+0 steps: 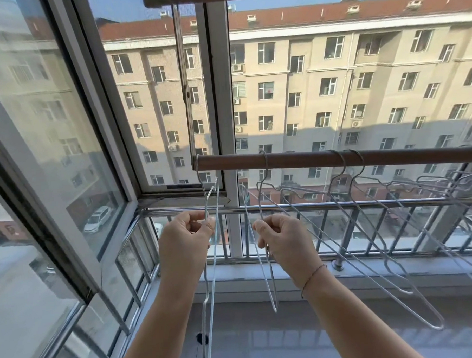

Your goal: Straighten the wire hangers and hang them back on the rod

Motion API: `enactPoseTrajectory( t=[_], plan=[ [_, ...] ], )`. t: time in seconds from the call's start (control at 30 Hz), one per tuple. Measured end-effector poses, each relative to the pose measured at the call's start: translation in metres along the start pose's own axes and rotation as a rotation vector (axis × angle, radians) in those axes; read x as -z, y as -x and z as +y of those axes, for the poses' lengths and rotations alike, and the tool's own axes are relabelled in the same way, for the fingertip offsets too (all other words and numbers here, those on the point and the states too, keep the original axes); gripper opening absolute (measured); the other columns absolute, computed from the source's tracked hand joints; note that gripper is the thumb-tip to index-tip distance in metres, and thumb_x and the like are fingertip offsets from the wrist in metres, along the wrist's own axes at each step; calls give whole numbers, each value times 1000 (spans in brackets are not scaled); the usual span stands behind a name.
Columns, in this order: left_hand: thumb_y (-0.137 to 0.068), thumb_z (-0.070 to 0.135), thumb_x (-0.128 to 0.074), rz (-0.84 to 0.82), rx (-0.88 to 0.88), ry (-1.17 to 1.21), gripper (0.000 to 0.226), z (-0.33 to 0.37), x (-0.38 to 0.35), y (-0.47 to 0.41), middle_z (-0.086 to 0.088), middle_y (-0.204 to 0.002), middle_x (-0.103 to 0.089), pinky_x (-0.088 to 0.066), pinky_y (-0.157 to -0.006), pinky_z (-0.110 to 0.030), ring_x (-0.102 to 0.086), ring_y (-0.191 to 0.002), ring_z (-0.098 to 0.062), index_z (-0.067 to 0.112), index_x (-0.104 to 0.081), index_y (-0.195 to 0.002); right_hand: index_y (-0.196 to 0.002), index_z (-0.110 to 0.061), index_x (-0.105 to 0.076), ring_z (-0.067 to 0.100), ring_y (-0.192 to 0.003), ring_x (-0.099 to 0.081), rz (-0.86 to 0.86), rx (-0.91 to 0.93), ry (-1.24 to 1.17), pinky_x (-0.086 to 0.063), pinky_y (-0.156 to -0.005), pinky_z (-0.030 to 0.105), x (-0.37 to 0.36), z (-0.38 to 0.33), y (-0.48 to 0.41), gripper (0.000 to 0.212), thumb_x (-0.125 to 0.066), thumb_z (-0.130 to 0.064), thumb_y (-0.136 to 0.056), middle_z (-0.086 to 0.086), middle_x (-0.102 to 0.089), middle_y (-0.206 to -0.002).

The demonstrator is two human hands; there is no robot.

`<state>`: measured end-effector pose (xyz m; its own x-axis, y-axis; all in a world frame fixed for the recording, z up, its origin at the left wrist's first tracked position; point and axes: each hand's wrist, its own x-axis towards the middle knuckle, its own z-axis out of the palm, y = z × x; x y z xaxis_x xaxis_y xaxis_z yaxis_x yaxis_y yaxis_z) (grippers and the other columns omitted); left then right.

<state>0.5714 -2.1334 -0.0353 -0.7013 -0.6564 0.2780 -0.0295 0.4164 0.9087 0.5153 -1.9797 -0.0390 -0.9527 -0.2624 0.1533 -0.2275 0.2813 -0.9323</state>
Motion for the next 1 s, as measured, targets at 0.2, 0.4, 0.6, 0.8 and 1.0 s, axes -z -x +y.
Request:
enactPoseTrajectory(
  t=[0.2, 0.4, 0.6, 0.8, 1.0],
  plan=[
    [-82, 33, -66, 133, -139, -173, 29, 14, 13, 9, 1, -86, -61, -47, -65, -34, -58, -71, -22, 19, -59, -106, -89, -26, -63, 13, -68, -60, 144, 118, 167, -53, -70, 32, 45, -9, 22, 12, -55, -34, -88, -9, -65, -73],
    [-78, 53, -60, -119, -303, 113, 20, 72, -7, 65, 15, -78, -65, -44, -51, -10, -57, -63, -2, 36, -62, -87, -89, -23, -67, 3, -62, -58, 463, 199, 308, -48, -56, 21, 128, -4, 36, 7, -63, -25, -83, -15, -64, -70],
    [-86, 37, -60, -400, -264, 178, 27, 92, -87, 97, 13, -90, -65, -50, -73, -16, -61, -83, 2, 28, -60, -111, -99, -18, -65, 8, -78, -59, 323, 74, 440, -45, -68, 21, 157, 28, 28, 21, -62, -31, -84, -6, -65, -85],
    [-87, 36, -59, -280, -106, 167, 36, 90, -151, 95, 18, -95, -53, -40, -66, -9, -54, -88, 3, 27, -46, -120, -91, -19, -66, 7, -71, -62, 166, 47, 354, -48, -64, 20, 166, 48, 9, 17, -62, -34, -83, -6, -67, -77],
    [-90, 28, -58, -159, 84, 220, 20, 90, -186, 92, 1, -81, -70, -55, -67, -31, -67, -71, -15, 21, -57, -108, -76, -23, -66, -3, -49, -56, -14, 90, 205, -37, -47, 5, 174, 57, -7, 11, -63, -31, -83, -5, -70, -62]
  ],
)
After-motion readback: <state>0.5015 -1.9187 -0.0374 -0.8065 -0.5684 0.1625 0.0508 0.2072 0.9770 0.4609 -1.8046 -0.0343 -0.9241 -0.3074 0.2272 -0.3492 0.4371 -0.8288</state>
